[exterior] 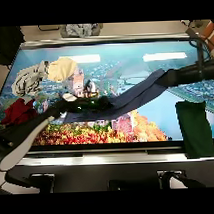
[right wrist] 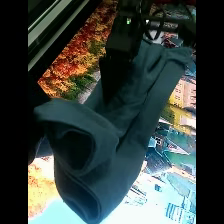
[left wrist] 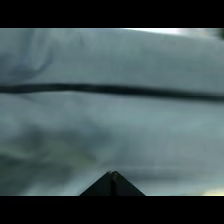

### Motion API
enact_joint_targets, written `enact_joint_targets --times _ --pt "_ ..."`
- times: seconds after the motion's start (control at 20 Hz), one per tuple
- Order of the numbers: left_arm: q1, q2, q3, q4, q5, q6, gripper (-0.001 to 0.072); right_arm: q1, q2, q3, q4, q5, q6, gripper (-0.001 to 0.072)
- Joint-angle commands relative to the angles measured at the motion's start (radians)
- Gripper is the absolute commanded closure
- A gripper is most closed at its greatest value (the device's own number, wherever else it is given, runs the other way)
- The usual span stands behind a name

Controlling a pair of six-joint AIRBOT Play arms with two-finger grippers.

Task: Fold the shirts.

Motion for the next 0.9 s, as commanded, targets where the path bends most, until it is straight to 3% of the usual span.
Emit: enact_joint_targets --times 0.0,0.25,0.35,0.5,0.65,0.85 --pt "-0.111 -0.101 0.022 -0.355 0.054 0.11 0.0675 0.0 0.108 0.001 -0.005 0.081 0.052 0.067" --pt "-0.225 -0.244 0.177 -0.477 0.048 0.11 0.0674 0.0 0.182 0.001 -0.005 0.078 0.081 0.0668" --pt "-0.209 -0.241 0.19 -0.462 0.015 0.179 0.0676 0.0 0.164 0.001 -0.014 0.044 0.082 0.0668" --pt "-0.087 -0.145 0.15 -0.241 0.006 0.113 0.0678 0.025 0.099 0.001 0.001 -0.019 0.081 0.0669" --pt "0.118 0.018 0.128 -0.013 -0.066 0.073 0.0678 0.168 0.003 0.001 0.002 -0.111 0.069 0.0668" --pt "0.406 0.286 0.128 0.239 -0.11 -0.002 0.0677 0.415 -0.146 0.001 0.045 -0.357 0.051 0.0668"
